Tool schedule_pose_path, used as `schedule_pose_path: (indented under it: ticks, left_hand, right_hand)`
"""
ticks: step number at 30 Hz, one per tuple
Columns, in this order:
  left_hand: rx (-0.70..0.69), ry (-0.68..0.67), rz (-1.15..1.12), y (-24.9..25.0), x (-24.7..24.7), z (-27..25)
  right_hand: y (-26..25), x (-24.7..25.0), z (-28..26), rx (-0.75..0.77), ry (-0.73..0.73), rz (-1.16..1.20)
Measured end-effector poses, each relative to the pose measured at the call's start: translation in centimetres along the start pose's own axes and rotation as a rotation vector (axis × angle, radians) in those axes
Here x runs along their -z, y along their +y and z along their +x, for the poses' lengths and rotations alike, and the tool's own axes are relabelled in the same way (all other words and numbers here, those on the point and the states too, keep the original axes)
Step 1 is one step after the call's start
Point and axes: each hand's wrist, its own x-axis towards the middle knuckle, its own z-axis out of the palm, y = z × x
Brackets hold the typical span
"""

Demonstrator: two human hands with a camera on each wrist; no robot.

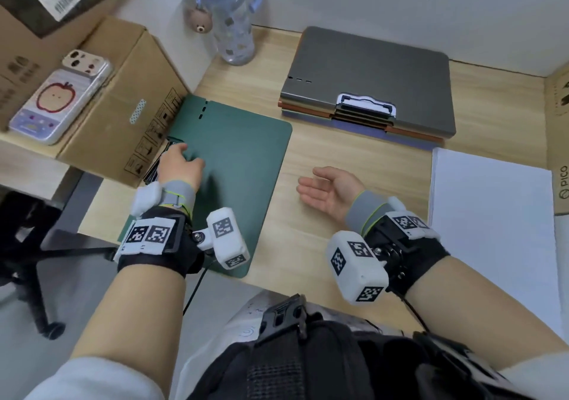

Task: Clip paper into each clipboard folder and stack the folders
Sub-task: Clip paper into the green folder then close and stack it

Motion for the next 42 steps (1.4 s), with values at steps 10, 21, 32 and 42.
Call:
schedule_pose_path:
  ticks: [10, 21, 32, 42]
  left_hand:
    - [0.095, 0.007, 0.045, -2.8, 2.5, 1.2]
    - [0.143, -0.077, 0.029, -3.4, 3.2, 2.4]
    - [0.134, -0.082, 0.086, -2.3, 5.4, 2.3]
    - [0.049, -0.343, 0.117, 0.2, 0.7, -1.0]
  right_hand:
    - [3.2, -3.3, 1.3, -0.091, 0.009, -0.226]
    - [3.8, -4.5, 1.5, -0.088, 0.034, -0.168]
    - [3.8, -3.5, 1.5, -0.060, 0.125, -0.218]
    - [3.1, -0.7, -1.2, 0.099, 0.284, -0.267]
